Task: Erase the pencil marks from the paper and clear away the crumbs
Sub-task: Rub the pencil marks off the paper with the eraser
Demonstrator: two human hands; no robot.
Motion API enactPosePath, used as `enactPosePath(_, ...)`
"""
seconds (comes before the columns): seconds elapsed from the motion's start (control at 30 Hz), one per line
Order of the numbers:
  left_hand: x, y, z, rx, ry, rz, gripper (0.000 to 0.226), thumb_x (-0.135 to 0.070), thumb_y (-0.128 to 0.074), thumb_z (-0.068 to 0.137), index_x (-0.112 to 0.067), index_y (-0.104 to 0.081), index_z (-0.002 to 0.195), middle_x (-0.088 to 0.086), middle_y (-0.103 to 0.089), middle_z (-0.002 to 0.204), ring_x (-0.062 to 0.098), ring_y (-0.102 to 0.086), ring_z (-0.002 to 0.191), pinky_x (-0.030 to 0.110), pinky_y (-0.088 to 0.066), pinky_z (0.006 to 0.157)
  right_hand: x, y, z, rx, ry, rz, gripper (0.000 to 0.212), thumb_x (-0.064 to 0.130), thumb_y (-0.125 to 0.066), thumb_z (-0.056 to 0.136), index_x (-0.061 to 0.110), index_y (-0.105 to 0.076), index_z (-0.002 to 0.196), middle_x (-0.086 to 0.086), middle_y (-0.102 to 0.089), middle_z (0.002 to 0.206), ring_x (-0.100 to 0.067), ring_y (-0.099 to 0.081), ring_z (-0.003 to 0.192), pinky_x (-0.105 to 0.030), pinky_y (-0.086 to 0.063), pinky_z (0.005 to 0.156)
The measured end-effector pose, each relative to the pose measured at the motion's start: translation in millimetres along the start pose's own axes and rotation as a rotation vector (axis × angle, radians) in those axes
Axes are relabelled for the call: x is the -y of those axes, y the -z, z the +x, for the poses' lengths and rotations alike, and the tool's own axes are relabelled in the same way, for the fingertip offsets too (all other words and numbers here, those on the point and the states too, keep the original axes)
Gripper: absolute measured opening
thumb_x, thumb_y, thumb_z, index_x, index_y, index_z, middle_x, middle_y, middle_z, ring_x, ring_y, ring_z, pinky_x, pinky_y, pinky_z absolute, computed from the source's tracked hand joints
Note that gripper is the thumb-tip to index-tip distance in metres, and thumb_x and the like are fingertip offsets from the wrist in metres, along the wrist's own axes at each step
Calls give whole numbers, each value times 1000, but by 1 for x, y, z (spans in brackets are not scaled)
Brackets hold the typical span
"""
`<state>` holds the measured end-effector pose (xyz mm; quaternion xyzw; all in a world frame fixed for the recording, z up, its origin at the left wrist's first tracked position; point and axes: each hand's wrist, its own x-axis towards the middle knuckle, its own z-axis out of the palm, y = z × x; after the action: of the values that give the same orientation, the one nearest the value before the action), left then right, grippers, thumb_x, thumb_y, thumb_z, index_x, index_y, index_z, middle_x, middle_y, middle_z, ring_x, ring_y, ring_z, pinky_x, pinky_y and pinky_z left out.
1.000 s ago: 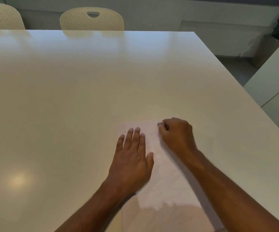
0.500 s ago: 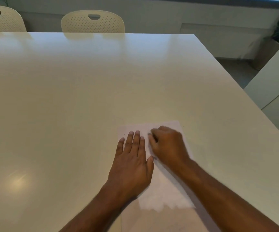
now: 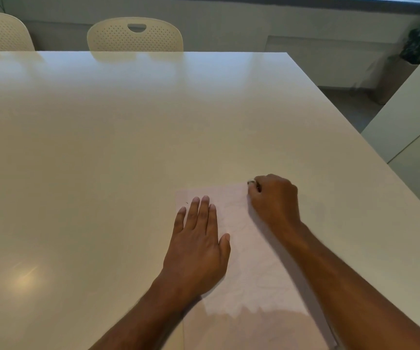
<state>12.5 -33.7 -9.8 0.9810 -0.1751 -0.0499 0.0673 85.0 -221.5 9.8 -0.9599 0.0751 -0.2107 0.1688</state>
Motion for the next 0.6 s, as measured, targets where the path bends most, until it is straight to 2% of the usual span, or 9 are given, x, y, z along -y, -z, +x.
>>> enactPosePath(0.07, 0, 1, 0, 8, -3, 10, 68, -48, -5, 103, -9, 11, 156, 10, 24, 163, 24, 27, 149, 46, 12, 123, 18, -3, -13, 21, 97, 35, 23, 21, -62, 86, 13, -66, 64, -6, -62, 64, -28, -58, 58, -29, -39, 53)
enactPosePath(0.17, 0, 2, 0, 18, -5, 13, 68, -49, -3, 103, -10, 12, 156, 10, 25, 162, 24, 28, 149, 46, 11, 123, 33, -9, -35, 144, 250, 110, 23, 22, -60, 89, 15, -68, 69, -2, -60, 65, -20, -55, 56, -29, -46, 53)
enactPosePath(0.3, 0, 2, 0, 23, 0, 0, 68, -49, -6, 103, -9, 13, 155, 9, 26, 162, 24, 29, 148, 46, 12, 123, -1, 0, 1, 11, 30, 15, 25, 21, -62, 87, 13, -65, 63, -6, -61, 64, -28, -58, 58, -28, -34, 55)
enactPosePath(0.43, -1, 2, 1, 30, 4, 24, 68, -48, -3, 103, -9, 14, 156, 9, 27, 162, 24, 30, 148, 46, 12, 122, 26, -8, -26, 111, 230, 81, 22, 20, -62, 88, 14, -69, 69, -3, -62, 65, -21, -56, 56, -27, -42, 54)
enactPosePath(0.47, -1, 2, 1, 29, 2, 30, 68, -48, -4, 103, -9, 13, 156, 10, 26, 162, 25, 29, 148, 46, 11, 122, 25, -7, -24, 129, 231, 88, 22, 21, -62, 89, 14, -70, 70, -3, -63, 66, -21, -56, 57, -28, -44, 55)
enactPosePath(0.6, -1, 2, 0, 23, 1, 26, 68, -48, -4, 103, -8, 13, 156, 10, 25, 162, 24, 29, 148, 46, 11, 123, -3, 0, 5, 43, 15, 19, 25, 22, -62, 87, 12, -67, 65, -7, -62, 67, -30, -59, 61, -30, -38, 57)
